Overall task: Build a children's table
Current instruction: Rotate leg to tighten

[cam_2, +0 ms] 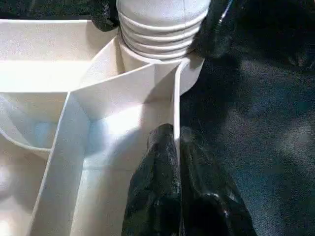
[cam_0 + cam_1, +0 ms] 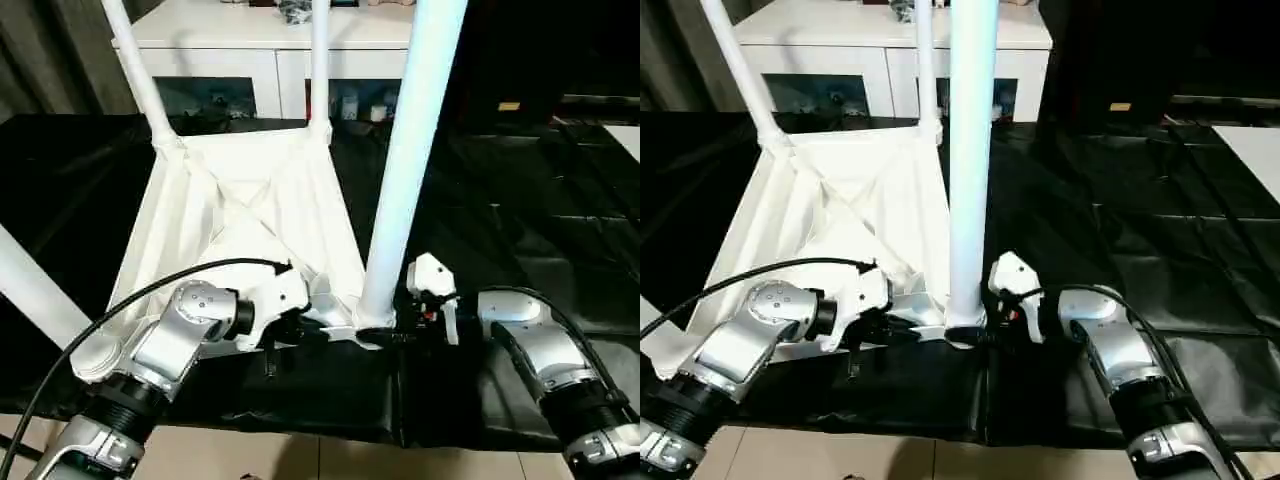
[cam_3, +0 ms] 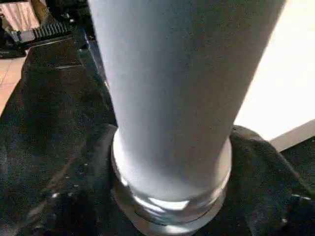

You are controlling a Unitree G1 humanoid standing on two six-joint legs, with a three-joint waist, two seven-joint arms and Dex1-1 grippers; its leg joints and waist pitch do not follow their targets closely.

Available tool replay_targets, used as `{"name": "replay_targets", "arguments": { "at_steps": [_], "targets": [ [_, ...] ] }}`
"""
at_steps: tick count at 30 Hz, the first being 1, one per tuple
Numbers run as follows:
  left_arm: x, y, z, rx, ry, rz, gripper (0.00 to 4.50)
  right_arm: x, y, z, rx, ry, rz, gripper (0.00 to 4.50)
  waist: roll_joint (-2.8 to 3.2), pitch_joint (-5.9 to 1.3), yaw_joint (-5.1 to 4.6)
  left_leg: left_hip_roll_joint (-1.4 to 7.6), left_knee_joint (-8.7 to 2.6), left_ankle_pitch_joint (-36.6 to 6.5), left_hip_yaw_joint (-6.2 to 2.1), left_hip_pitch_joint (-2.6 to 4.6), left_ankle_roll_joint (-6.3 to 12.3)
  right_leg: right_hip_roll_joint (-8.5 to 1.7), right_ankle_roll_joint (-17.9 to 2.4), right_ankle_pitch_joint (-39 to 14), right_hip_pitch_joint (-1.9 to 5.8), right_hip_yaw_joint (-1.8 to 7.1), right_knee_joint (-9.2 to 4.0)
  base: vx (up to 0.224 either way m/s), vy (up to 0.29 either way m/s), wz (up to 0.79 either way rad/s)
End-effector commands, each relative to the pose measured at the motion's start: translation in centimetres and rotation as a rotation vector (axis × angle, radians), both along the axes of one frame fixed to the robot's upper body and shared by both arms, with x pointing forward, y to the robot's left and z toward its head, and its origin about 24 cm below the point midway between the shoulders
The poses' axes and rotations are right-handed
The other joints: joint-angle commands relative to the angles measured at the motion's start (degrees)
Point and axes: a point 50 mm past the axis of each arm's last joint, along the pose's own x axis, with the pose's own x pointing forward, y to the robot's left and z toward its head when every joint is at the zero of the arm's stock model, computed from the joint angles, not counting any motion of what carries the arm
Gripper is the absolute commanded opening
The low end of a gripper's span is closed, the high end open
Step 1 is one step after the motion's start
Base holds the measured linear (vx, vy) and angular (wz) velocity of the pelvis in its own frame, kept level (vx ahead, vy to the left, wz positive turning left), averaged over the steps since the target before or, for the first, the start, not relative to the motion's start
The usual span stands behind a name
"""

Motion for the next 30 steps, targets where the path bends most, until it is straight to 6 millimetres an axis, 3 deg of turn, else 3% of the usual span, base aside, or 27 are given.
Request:
{"name": "replay_targets", "arguments": {
  "at_steps": [1, 9, 12, 13, 14, 16, 21, 26, 27, 30],
  "targets": [
    [0.6, -0.4, 1.5, -0.059, -0.05, -0.018, 0.0, 0.3, -0.1, 0.4, 0.009, -0.013, -0.007, 3.04, -1.12, -3.91, -0.1, 1.37, -3.88, -13.29, -0.59, 0.45, 3.52, -2.07, -12.42, -15.37, 2.83, 1.52, -4.07, 0.0, 0.0, 0.0],
    [0.6, -0.2, 1.3, -0.052, -0.041, 0.003, 0.0, 0.4, 0.0, 0.0, 0.046, 0.007, -0.044, 2.74, -1.16, -3.93, -0.14, 1.35, -3.89, -13.39, -0.61, 0.43, 3.37, -2.06, -12.5, -15.22, 2.92, 1.5, -4.05, 0.0, 0.0, 0.0],
    [1.3, -0.3, 0.9, -0.039, -0.052, 0.108, 0.0, 1.3, 0.4, 0.0, 0.1, -0.006, -0.192, 2.73, -1.09, -3.82, -0.45, 1.2, -3.96, -13.44, -0.66, 0.35, 2.71, -2.05, -12.2, -16.24, 2.83, 1.5, -4.14, 0.0, 0.0, 0.0],
    [2.5, -0.4, 0.6, -0.03, -0.097, 0.23, 0.0, 2.4, 0.8, -0.4, 0.096, -0.034, -0.358, 2.73, -1.24, -3.75, -0.8, 1.05, -4.01, -13.8, -0.67, 0.39, 2.04, -1.98, -11.67, -17.69, 2.78, 1.47, -4.33, 0.0, 0.0, 0.0],
    [2.6, -0.4, 0.6, -0.03, -0.097, 0.231, 0.0, 2.4, 0.8, -0.4, 0.096, -0.034, -0.36, 2.73, -1.1, -3.67, -1.03, 0.99, -4.08, -14.33, -0.71, 0.36, 1.64, -2.04, -11.41, -18.82, 2.72, 1.46, -4.41, 0.0, 0.0, 0.0],
    [4.1, -0.9, 0.2, -0.023, -0.114, 0.412, 0.0, 3.1, 2.1, -0.8, 0.123, -0.036, -0.54, 2.73, -1.39, -3.67, -1.65, 0.84, -4.11, -15.65, -0.87, 0.63, 0.38, -2.05, -10.08, -22.09, 2.67, 1.32, -4.75, 0.0, 0.0, 0.0],
    [5.2, -2.0, 0.1, -0.02, -0.129, 0.528, 0.0, 3.3, 4.0, -1.4, 0.116, -0.049, -0.683, 2.72, -1.4, -3.87, -1.84, 0.77, -3.99, -13.78, -0.8, 0.33, 1.51, -2.07, -9.96, -19.48, 2.76, 1.46, -4.72, 0.0, 0.0, 0.0],
    [5.6, -3.0, 0.1, 0.014, -0.162, 0.548, 0.0, 2.9, 6.2, -1.7, 0.101, -0.058, -0.718, 2.72, -1.34, -3.9, -1.68, 0.72, -4.03, -13.38, -0.75, 0.31, 1.9, -2.04, -10.18, -17.93, 2.85, 1.46, -4.69, 0.0, 0.0, 0.0],
    [5.7, -3.1, 0.1, 0.016, -0.166, 0.541, 0.0, 2.5, 6.8, -1.6, 0.099, -0.084, -0.651, 2.72, -1.23, -3.88, -1.67, 0.76, -4.08, -13.86, -0.79, 0.33, 2.04, -2.06, -10.16, -18.11, 2.85, 1.44, -4.7, 0.0, 0.0, 0.0],
    [5.4, -3.0, 0.4, 0.001, -0.169, 0.481, 0.0, 2.1, 6.6, -1.0, 0.162, -0.082, -0.572, 3.42, -1.19, -3.91, -1.46, 0.89, -4.12, -14.62, -0.8, 0.4, 2.36, -2.03, -10.1, -17.41, 2.88, 1.48, -4.69, 0.0, 0.0, 0.0]
  ]
}}
